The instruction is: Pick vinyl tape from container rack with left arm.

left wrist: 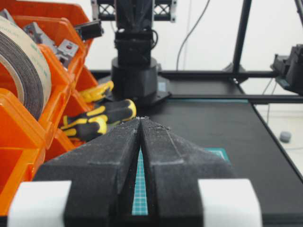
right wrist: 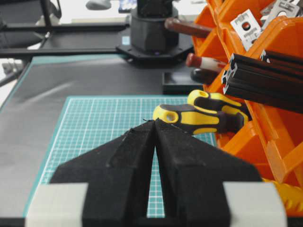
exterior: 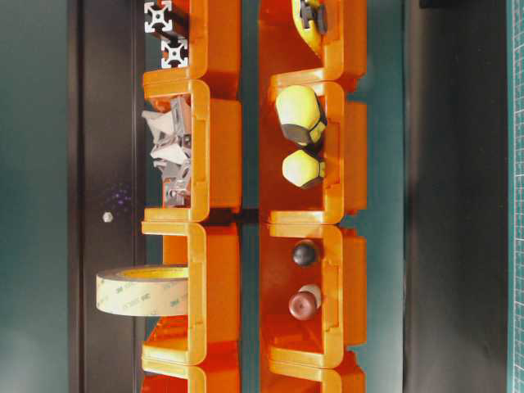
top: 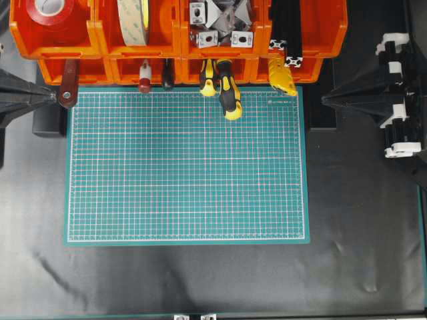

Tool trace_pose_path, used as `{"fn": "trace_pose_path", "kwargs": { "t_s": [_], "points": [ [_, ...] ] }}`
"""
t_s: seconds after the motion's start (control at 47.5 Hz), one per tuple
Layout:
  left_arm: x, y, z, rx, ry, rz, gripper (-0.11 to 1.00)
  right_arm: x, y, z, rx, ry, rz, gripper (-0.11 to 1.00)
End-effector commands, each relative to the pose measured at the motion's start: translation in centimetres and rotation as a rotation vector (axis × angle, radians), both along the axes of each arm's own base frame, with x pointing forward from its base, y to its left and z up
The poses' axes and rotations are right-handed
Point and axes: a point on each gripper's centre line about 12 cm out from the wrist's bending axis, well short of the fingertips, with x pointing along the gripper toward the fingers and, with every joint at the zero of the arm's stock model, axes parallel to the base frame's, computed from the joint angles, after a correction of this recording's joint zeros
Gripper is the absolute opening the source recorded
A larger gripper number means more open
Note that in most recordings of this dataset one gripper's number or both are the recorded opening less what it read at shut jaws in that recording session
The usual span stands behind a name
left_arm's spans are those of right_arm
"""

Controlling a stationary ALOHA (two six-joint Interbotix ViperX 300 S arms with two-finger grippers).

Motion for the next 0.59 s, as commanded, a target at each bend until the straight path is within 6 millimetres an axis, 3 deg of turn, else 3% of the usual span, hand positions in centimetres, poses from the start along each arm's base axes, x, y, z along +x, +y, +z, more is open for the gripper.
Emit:
{"fn": "trace_pose_path", "kwargs": {
  "t_s": [0.0, 0.274, 0.568],
  "points": [
    [0.2, -0.1, 3.5, 0.023, -0.020, -0.005, 0.05, 0.3, -0.2, 1.4, 0.000, -0.046, -0.008, 0.02],
    [-0.3, 0.4, 10.7, 0.018, 0.182, 0.030, 0.00, 0.2, -0.2, 1.7, 0.003, -0.063, -0.008, 0.00],
    [-0.1, 2.4, 15.3, -0.005, 0.493, 0.137, 0.00, 0.2, -0.2, 1.6, 0.003, -0.058, -0.008, 0.00]
  ]
}}
